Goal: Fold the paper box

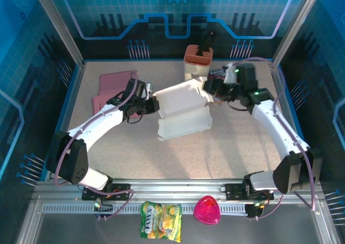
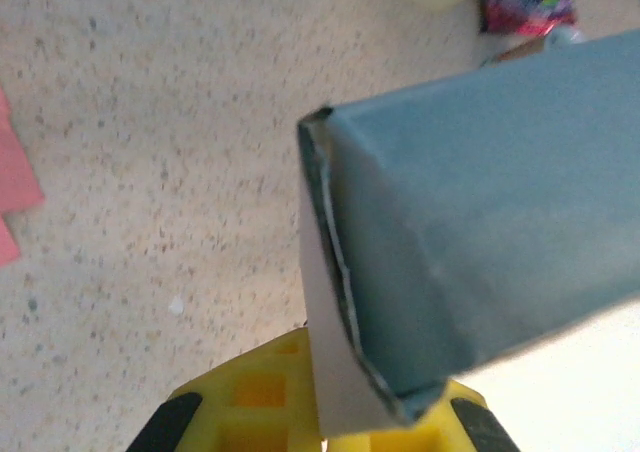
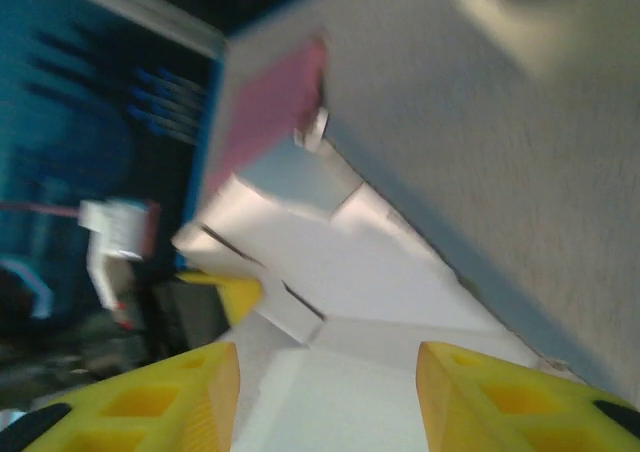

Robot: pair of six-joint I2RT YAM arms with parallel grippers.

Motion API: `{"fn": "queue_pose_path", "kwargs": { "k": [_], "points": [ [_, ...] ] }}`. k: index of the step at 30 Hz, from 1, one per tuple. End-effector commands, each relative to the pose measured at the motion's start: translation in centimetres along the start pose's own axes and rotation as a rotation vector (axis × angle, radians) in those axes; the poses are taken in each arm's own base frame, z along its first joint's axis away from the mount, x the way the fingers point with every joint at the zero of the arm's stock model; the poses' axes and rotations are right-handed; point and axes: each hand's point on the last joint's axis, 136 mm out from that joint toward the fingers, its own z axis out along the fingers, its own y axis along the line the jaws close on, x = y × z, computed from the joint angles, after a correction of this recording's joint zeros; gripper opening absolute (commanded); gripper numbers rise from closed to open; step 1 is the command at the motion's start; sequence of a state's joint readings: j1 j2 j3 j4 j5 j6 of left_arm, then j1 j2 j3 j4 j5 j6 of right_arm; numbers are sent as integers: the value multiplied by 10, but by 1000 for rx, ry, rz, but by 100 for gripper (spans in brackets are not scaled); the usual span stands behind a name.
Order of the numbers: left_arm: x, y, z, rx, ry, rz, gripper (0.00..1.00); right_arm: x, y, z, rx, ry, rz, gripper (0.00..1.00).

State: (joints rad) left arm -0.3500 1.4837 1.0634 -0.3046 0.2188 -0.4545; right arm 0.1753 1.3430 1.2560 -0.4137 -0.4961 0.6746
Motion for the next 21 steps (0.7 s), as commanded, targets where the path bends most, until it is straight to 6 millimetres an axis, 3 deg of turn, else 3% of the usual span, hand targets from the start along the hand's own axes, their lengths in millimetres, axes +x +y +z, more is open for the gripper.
{"fn": "queue_pose_path", "kwargs": {
  "k": [1,5,8,13,21],
  "points": [
    [-30,-30,-7,198,-51,22,0,-28,18,-31,-120,-54,-32,51],
    [-47,-42,-12,320,-51,45,0,-52,1,-34,-138,-97,6,48],
    [-53,-50,-15,392,-31,63,0,-58,13,-27,-226,-74,-22,48],
    [-48,-55,-11,453,35,61,0,-54,27,-14,-323,-7,-77,48],
    [-44,-49,-5,430,77,60,0,-51,40,-14,-378,-5,-128,48]
  ]
}}
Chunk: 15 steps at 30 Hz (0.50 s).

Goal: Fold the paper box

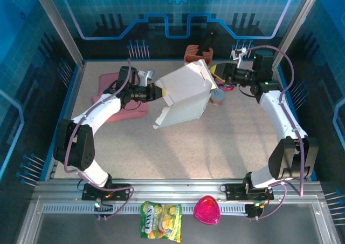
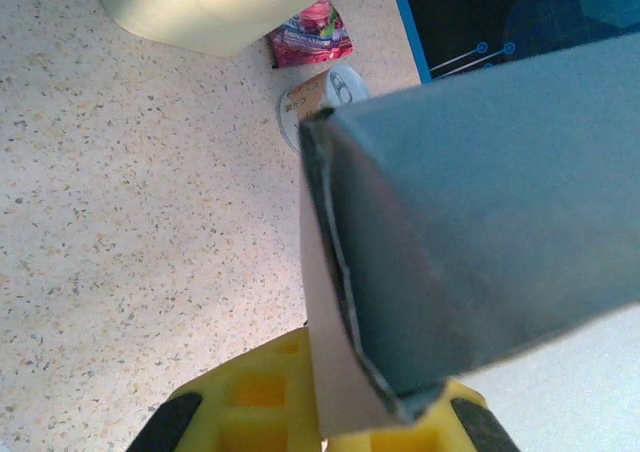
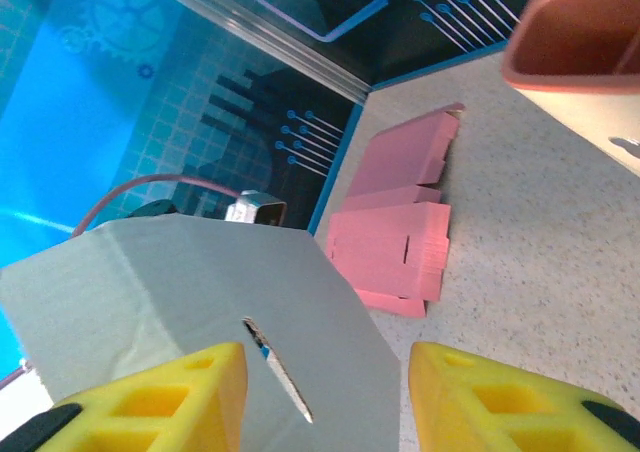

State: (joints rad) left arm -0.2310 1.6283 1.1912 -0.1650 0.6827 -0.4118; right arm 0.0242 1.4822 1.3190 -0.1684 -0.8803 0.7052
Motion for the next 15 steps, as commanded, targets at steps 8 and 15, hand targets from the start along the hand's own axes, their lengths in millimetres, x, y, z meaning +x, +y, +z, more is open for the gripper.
{"fn": "queue_pose_path", "kwargs": {
  "k": [8,15],
  "points": [
    [-6,-4,0,25,33,10,0,6,30,0,-72,-2,-114,48],
    [-3,0,2,16,43,-2,0,14,36,-5,-74,-14,-143,49]
  ]
}}
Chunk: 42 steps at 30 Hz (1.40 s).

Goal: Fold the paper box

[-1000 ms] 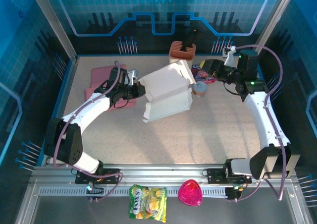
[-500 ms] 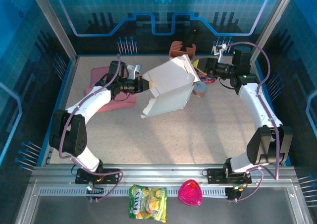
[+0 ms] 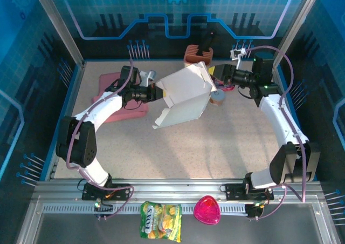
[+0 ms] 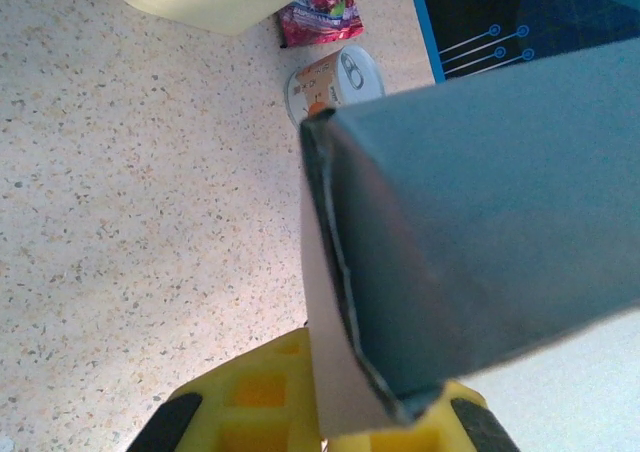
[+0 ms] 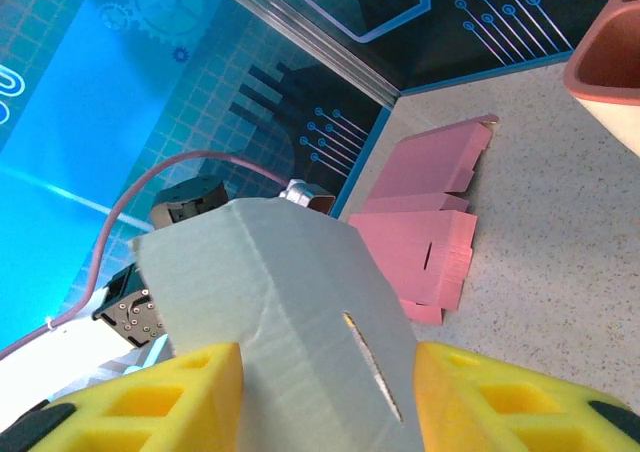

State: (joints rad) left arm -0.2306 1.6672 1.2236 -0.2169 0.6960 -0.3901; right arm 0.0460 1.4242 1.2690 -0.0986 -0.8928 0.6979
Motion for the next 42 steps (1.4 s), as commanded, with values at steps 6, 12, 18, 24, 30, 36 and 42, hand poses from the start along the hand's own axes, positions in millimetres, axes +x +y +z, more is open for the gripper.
{"fn": "queue_pose_path", "kwargs": {
  "k": [6,12,18,24,30,36,42],
  "points": [
    [-4,-5,-4,19,10,6,0,16,16,1,-11,16,-89,50],
    [-5,-8,-6,28,6,15,0,25,7,8,57,59,-126,49],
    [-2,-9,-8,27,8,26,0,28,-3,13,163,89,-188,49],
    [-2,-11,-9,24,11,36,0,31,-8,20,258,134,-281,45],
    [-2,-13,-11,16,11,50,0,35,-12,29,322,168,-338,39],
    [1,-15,-12,6,15,58,0,44,-16,38,408,221,-410,36],
    [5,-19,-13,-4,22,78,0,50,-24,46,510,264,-479,33]
  ]
}}
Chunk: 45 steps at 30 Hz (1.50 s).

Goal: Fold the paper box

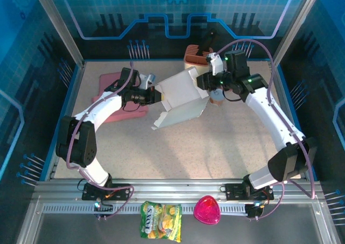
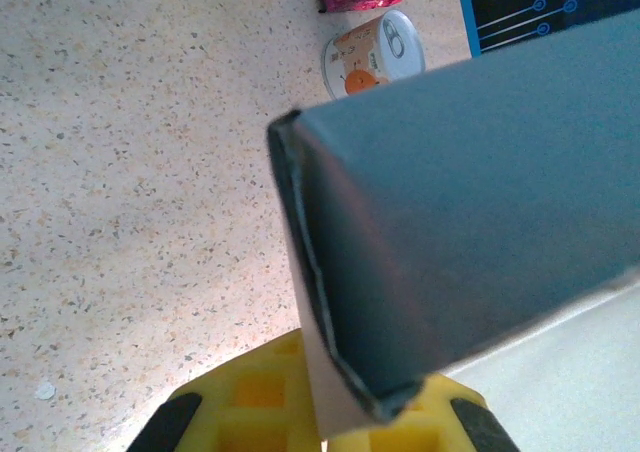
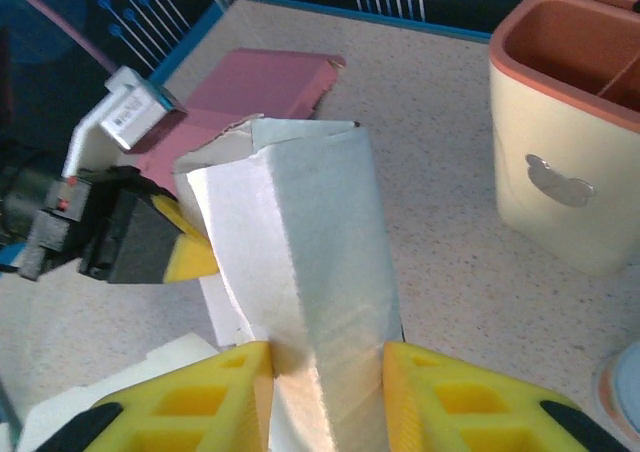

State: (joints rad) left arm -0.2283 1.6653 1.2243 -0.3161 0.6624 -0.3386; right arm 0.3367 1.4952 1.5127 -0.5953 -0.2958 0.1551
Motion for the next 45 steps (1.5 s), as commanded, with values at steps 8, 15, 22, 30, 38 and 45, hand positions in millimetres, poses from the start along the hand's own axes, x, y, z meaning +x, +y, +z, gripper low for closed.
{"fn": "queue_pose_path", "kwargs": {
  "k": [8,15,22,30,38,45],
  "points": [
    [-5,-34,-14,38,-27,107,0,20,-20,20,293,151,-142,36],
    [-1,-37,-13,37,-17,115,0,22,-24,31,337,171,-164,34],
    [1,-38,-12,26,-18,112,0,21,-39,32,503,193,-163,14],
    [4,-43,-5,-2,-14,98,0,27,-49,29,779,261,-177,0],
    [8,-40,-2,-13,-10,91,0,28,-42,45,656,278,-168,14],
    [8,-40,-1,-13,-9,90,0,34,-50,46,629,302,-128,18]
  ]
}}
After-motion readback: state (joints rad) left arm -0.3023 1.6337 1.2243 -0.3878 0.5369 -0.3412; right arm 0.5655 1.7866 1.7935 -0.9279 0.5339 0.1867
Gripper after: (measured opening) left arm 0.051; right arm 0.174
